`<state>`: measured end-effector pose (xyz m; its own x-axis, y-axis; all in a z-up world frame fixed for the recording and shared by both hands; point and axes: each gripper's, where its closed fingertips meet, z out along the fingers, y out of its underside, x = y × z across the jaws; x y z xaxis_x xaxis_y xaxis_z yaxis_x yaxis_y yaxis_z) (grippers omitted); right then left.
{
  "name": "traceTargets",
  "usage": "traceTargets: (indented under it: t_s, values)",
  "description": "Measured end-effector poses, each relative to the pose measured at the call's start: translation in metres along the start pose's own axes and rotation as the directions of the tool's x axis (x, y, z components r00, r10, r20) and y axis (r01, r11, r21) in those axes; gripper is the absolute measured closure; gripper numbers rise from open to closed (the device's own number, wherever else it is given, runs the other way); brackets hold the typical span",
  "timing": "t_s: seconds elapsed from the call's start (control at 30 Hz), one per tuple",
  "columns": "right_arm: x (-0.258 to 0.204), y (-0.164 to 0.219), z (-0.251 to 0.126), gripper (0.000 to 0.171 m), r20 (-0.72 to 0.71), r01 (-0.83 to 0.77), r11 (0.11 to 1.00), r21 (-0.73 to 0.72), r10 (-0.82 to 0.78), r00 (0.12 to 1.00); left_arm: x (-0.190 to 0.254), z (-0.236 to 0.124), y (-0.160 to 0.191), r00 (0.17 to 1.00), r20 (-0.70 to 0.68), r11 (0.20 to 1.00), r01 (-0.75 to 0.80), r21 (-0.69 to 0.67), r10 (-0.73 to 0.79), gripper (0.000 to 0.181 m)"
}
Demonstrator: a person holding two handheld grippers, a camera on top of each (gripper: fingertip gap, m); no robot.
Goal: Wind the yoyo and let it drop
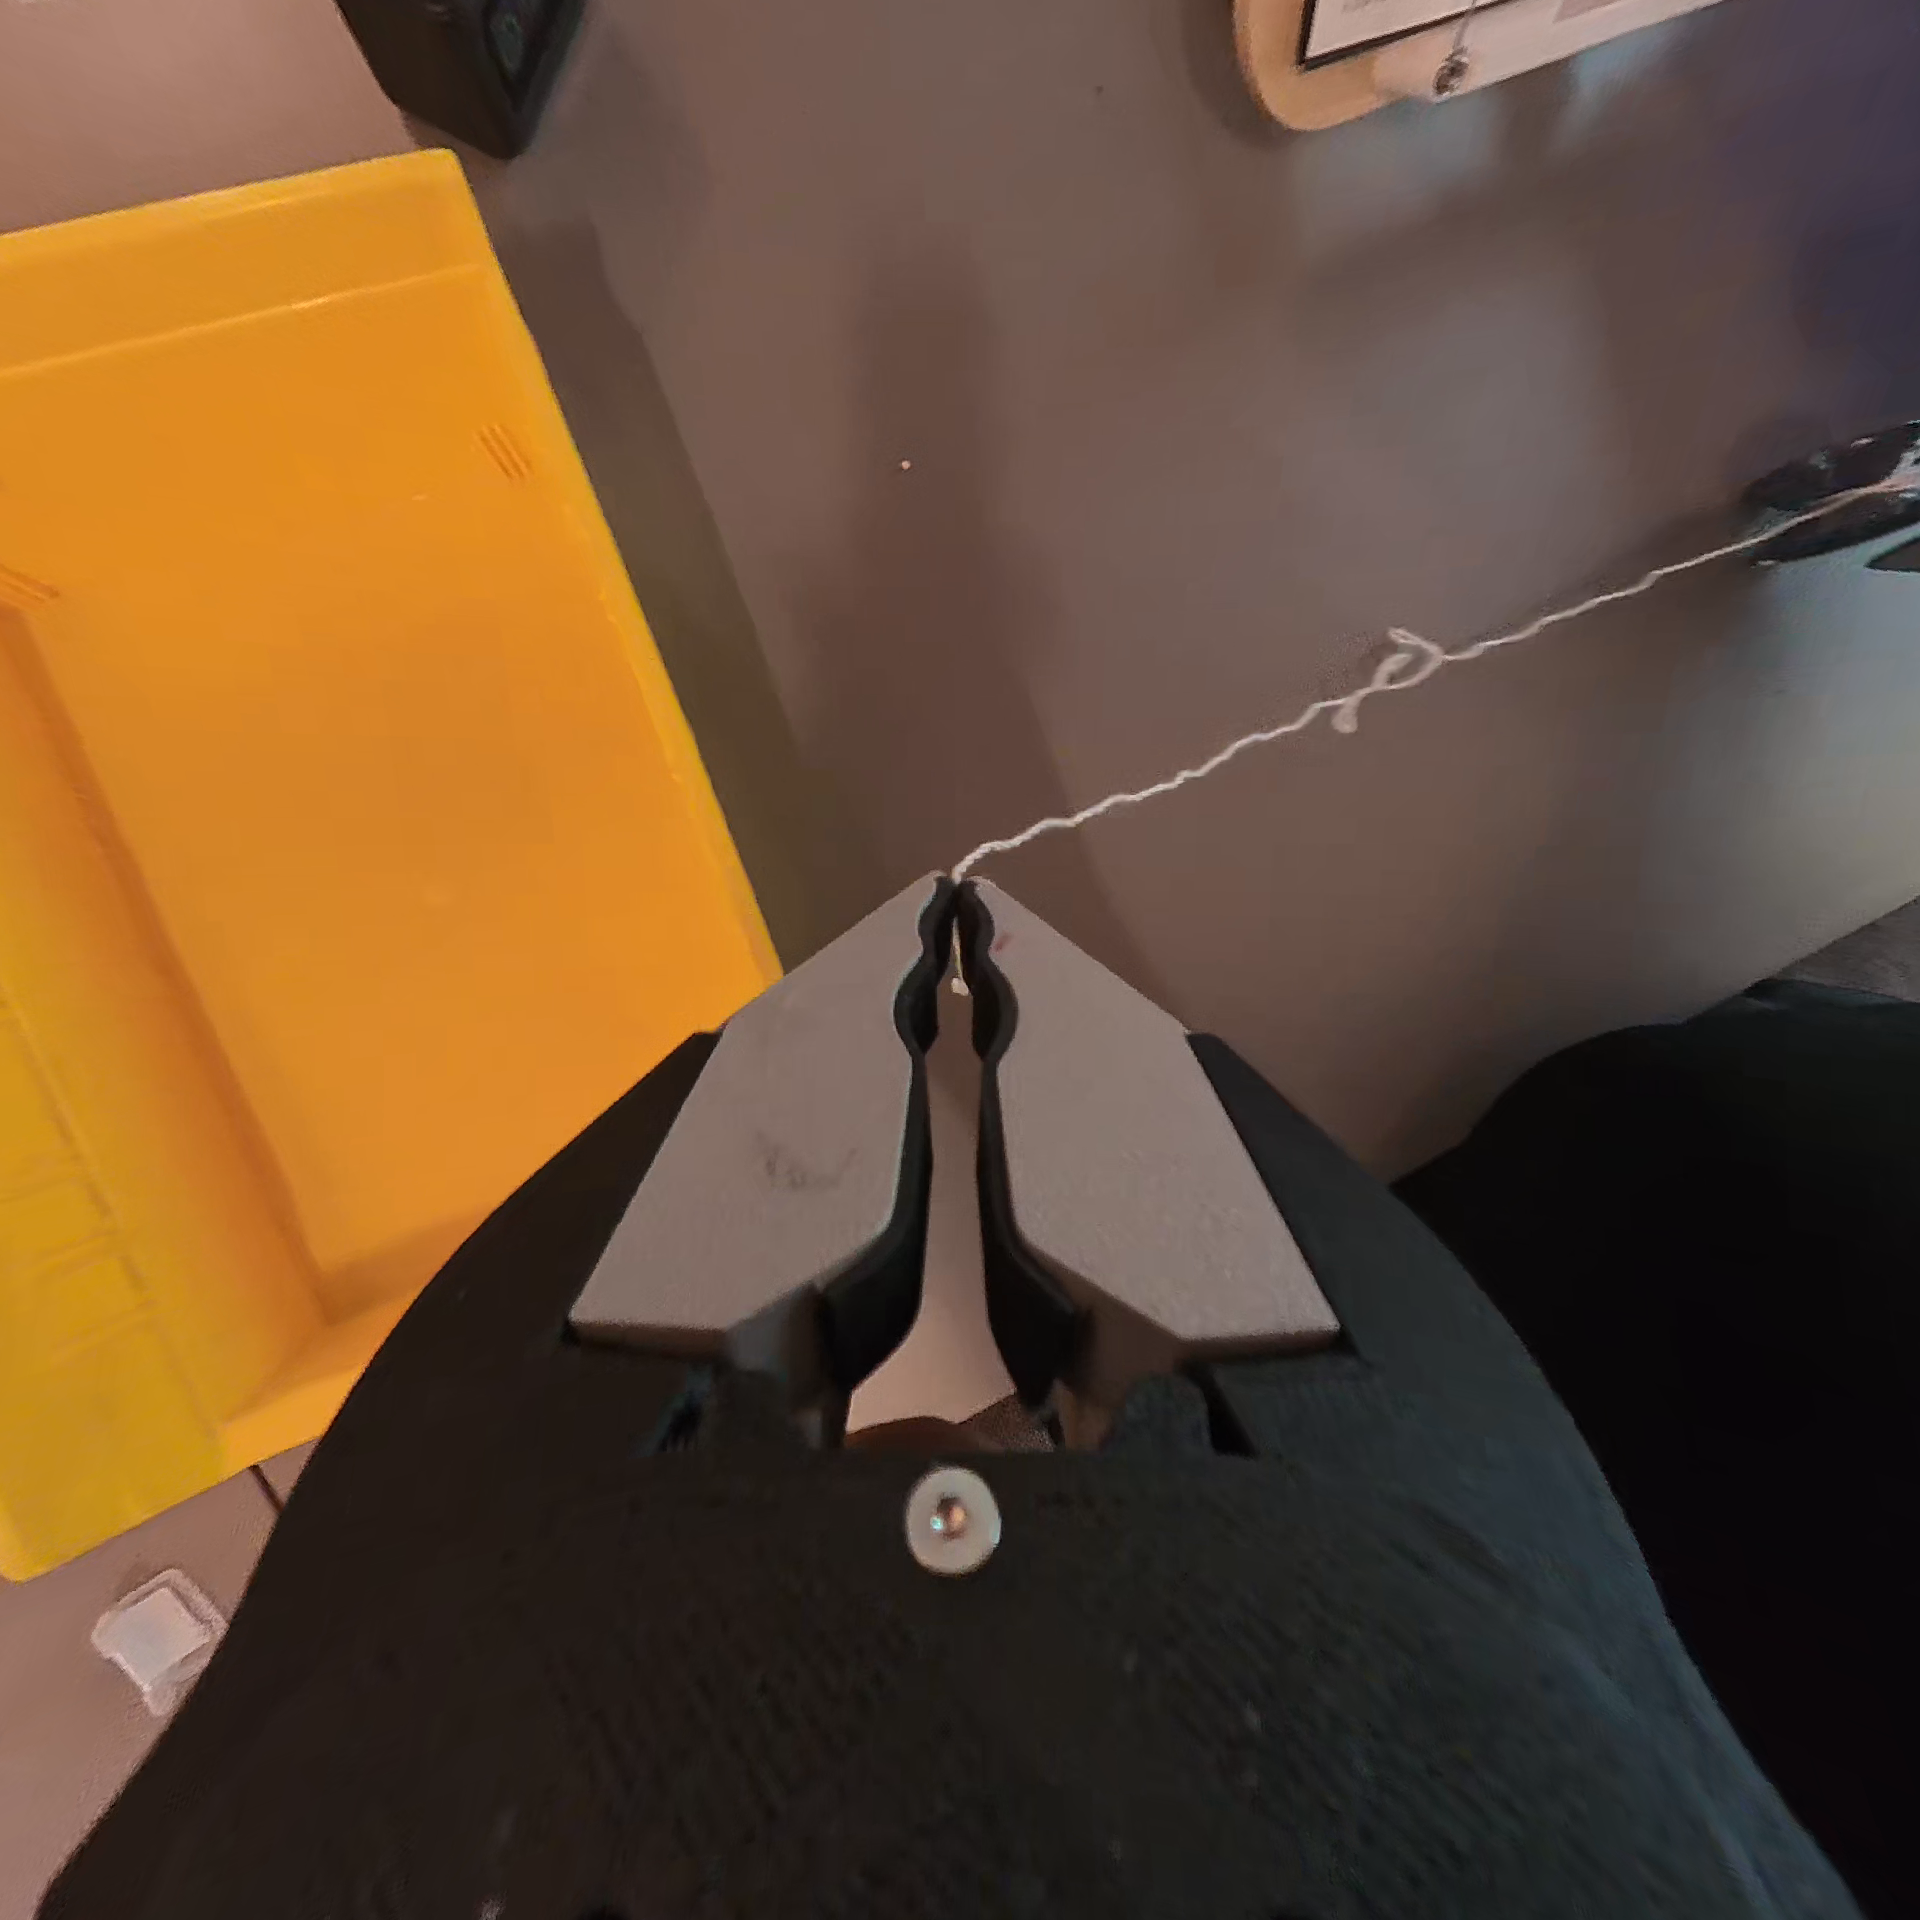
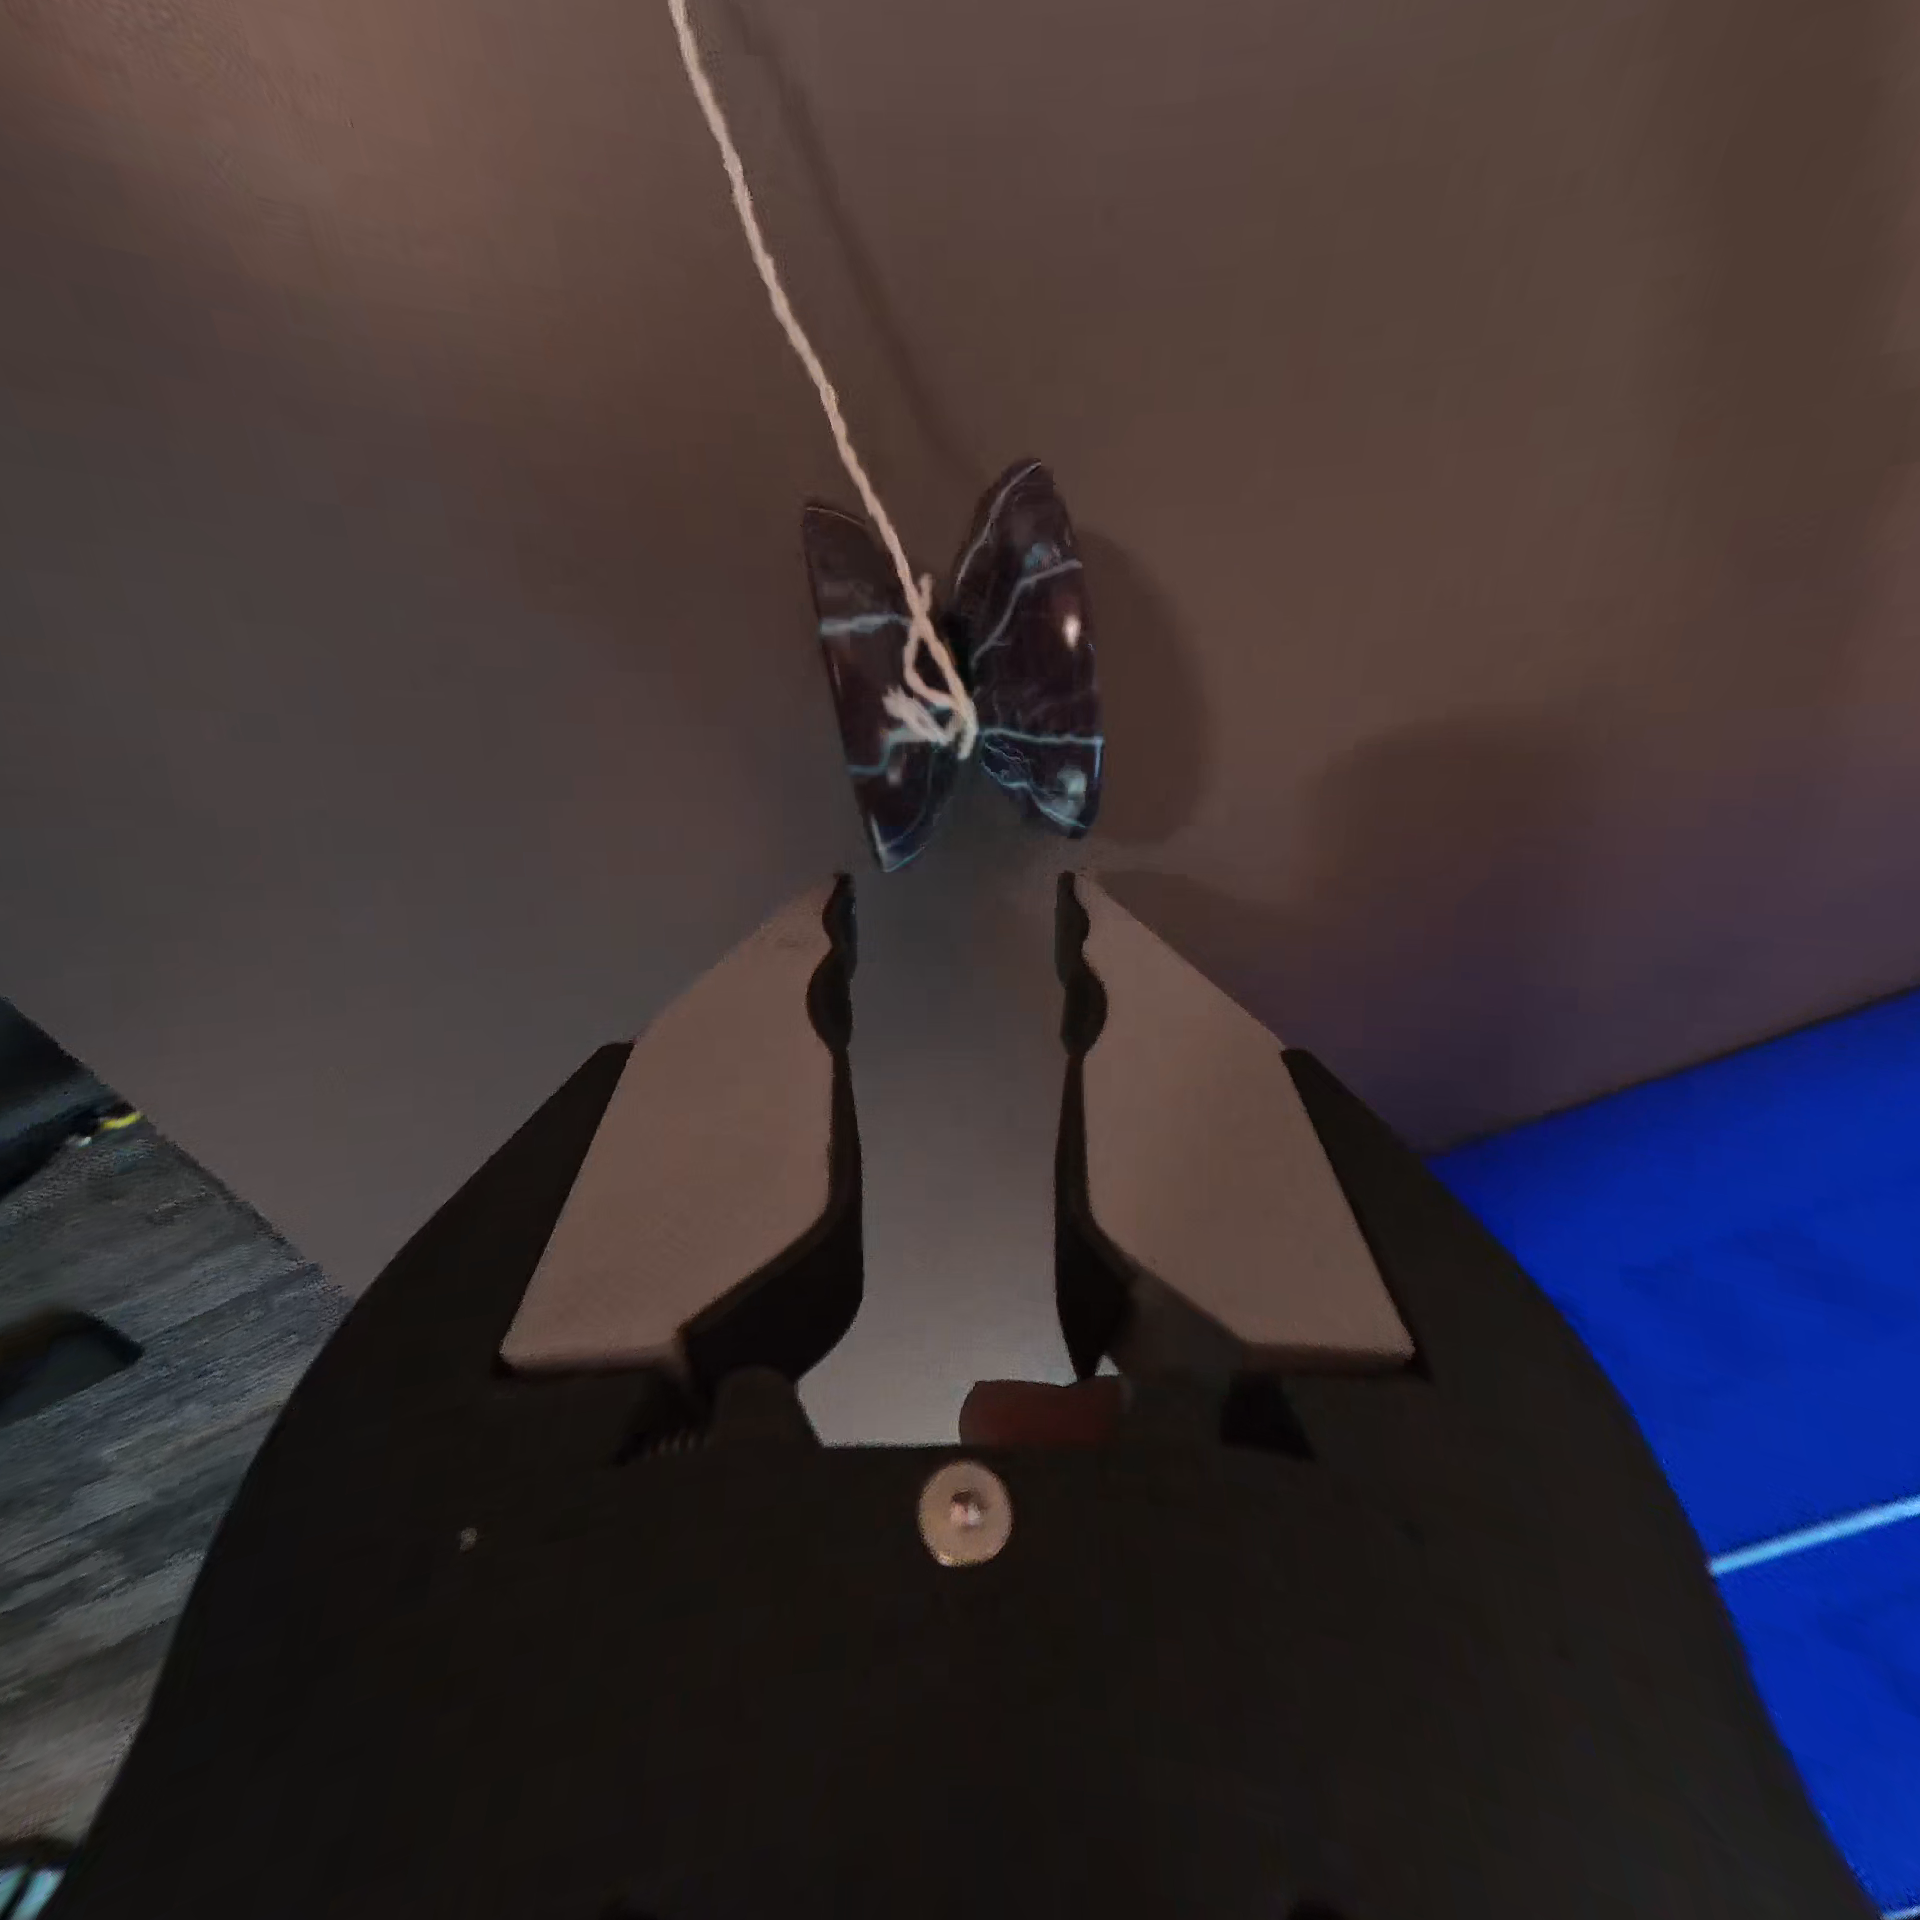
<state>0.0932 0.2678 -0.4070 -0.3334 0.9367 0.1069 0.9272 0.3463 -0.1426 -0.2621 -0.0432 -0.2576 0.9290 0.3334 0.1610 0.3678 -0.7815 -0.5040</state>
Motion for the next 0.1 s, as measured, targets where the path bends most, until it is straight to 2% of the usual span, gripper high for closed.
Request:
traceTargets:
  t_s: [0.03, 0.1]
  values:
    - [0.0, 0.007, -0.003, 0.134, -0.001, -0.02, 1.0, -0.004, 0.02, 1.0, -0.003, 0.0, 0.001, 1.0, 0.002, 1.0, 0.005, -0.003, -0.005, 0.181]
    - [0.001, 0.018, -0.01, 0.127, -0.009, -0.068, 0.998, -0.007, 0.067, 0.998, -0.007, 0.001, 0.001, 1.0, -0.007, 1.0, 0.013, -0.008, -0.013, 0.181]
